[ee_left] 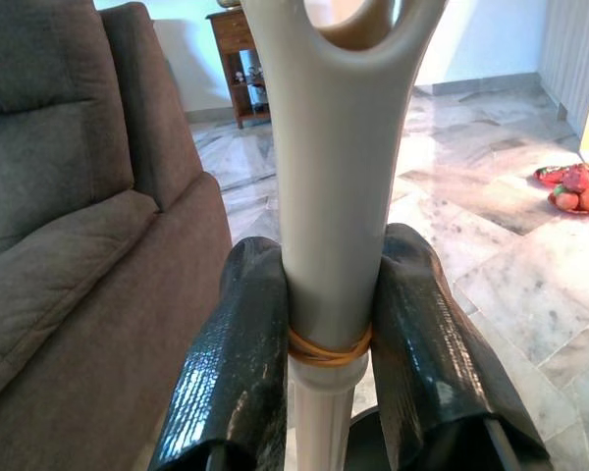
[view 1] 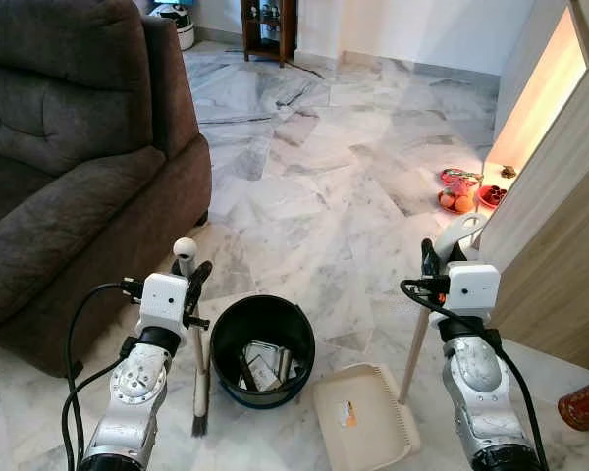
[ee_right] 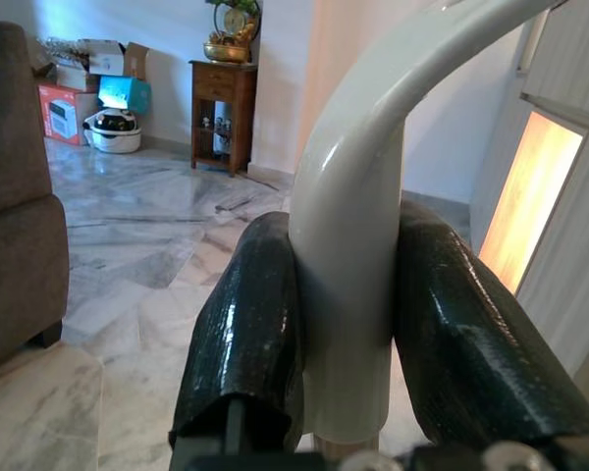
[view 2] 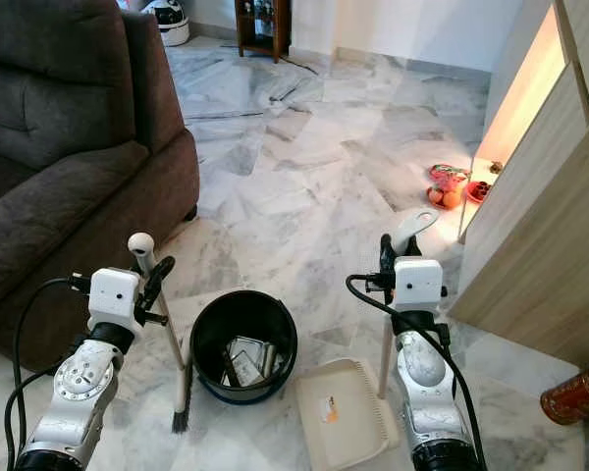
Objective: Sweep floor
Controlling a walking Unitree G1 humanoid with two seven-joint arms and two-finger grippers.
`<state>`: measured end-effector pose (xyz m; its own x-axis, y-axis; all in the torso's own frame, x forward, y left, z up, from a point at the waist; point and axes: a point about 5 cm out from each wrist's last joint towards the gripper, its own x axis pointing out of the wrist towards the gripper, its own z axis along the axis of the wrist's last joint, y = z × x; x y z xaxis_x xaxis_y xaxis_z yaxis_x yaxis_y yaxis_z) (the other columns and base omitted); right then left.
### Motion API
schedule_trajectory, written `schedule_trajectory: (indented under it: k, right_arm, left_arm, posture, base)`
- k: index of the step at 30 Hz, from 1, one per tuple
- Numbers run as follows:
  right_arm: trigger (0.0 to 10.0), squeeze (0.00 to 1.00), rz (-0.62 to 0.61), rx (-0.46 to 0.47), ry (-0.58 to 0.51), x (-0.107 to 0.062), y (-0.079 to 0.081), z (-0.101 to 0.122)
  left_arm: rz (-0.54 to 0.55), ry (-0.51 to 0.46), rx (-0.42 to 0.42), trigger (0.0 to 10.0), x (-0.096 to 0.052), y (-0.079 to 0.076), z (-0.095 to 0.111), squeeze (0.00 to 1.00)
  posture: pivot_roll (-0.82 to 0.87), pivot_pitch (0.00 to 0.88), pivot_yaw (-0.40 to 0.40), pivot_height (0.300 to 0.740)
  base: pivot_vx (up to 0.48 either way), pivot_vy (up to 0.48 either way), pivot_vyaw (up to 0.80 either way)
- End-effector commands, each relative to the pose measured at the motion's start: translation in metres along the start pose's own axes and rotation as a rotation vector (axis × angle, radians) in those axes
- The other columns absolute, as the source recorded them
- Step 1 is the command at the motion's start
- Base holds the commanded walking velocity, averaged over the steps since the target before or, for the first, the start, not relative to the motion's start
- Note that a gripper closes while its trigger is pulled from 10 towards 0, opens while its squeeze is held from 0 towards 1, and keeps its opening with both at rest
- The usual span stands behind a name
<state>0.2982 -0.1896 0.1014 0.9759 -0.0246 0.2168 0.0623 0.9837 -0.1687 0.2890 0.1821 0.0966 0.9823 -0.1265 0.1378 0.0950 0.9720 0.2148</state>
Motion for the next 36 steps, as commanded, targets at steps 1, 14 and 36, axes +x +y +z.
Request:
schedule_trajectory:
  k: [1, 14, 36]
  right_arm:
    - [10.0, 0.00, 0.004, 0.007, -0.028, 0.0033, 0.0014, 0.0039]
    - [10.0, 0.00, 0.016, 0.006, -0.028, 0.0017, 0.0049, 0.0020]
    - [10.0, 0.00, 0.012, 0.005, -0.036, 0.0045, 0.0052, 0.0033]
  left_arm:
    - [0.010, -0.045, 0.013, 10.0, 0.0025, 0.0036, 0.0092, 0.00]
    - [-0.002, -0.048, 0.013, 10.0, 0.0030, 0.0022, 0.0095, 0.00]
    - [-0.012, -0.052, 0.010, 10.0, 0.0033, -0.0005, 0.0101, 0.00]
  posture:
    - [0.01, 0.079, 0.000, 0.740]
    - [0.01, 0.057, 0.003, 0.740]
    - [0.00, 0.066, 0.003, 0.740]
  base:
    - [0.000, 0.000, 0.00]
    - [0.000, 0.000, 0.00]
    - [0.000, 0.000, 0.00]
